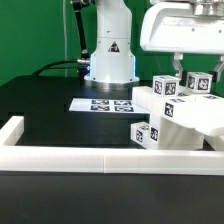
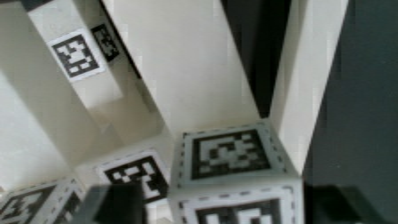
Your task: Assemble chair
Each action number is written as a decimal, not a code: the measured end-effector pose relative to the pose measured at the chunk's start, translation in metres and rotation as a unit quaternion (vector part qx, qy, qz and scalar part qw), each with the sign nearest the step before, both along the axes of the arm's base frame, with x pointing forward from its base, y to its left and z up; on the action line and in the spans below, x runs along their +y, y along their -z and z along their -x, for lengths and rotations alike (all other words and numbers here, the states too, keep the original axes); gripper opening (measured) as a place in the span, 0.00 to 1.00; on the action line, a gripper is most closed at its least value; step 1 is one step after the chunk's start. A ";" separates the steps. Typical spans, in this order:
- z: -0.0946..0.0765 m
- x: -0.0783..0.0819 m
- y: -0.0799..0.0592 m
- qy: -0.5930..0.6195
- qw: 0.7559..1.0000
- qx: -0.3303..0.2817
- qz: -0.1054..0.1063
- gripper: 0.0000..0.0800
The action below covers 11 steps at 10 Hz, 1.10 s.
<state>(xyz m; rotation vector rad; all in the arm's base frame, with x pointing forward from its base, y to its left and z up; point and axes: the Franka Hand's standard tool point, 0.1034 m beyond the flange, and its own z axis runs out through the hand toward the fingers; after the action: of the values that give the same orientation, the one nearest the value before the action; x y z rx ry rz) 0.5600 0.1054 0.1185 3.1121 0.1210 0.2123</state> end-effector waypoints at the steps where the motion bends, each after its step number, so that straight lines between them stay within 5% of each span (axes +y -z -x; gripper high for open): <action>1: 0.000 0.000 0.000 0.014 1.000 0.000 -0.002 0.36; 7: 0.000 0.000 0.000 0.164 0.986 -0.002 -0.023 0.36; 11: 0.000 0.000 0.000 0.300 0.953 -0.004 -0.042 0.36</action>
Offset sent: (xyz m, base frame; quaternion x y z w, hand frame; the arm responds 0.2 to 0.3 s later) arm 0.0000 0.0000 0.0000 0.0000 0.0000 0.1296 0.9916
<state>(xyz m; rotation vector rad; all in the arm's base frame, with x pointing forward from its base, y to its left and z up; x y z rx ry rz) 0.5602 0.1058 0.1187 3.0457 -0.8381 0.2147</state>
